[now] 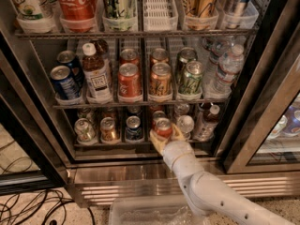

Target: Pick coke can from bottom shelf of fridge

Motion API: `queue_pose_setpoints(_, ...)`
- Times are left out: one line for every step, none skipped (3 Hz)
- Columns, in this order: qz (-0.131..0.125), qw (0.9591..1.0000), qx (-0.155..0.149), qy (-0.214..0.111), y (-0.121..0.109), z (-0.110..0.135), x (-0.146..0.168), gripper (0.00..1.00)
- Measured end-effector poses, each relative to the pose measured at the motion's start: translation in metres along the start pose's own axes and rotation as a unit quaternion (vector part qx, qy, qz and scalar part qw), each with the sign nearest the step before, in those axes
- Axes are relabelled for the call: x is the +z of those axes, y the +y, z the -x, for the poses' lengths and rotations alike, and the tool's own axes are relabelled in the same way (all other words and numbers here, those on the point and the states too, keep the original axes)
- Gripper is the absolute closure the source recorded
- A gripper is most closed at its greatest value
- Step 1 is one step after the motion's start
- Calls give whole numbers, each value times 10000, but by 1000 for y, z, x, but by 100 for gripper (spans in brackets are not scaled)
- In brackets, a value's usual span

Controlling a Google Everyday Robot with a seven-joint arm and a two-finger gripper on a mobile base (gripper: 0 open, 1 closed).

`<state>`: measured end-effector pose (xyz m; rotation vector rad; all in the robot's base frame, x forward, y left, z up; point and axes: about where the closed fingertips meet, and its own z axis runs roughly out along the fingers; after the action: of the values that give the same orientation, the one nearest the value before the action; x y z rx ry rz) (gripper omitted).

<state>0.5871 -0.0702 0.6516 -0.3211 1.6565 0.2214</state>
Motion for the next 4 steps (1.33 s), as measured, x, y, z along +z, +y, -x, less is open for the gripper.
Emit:
queue_pose_setpoints(105, 9996, -64, 270, -2, -7, -15, 100)
queue_pose_setpoints(105, 9996, -64, 270, -2, -9, -15, 100)
queue_pose_setpoints(391, 9984, -82, 407, 3, -9, -24, 100)
queue_pose_setpoints(892, 9916, -315, 885, -10, 7, -62, 100)
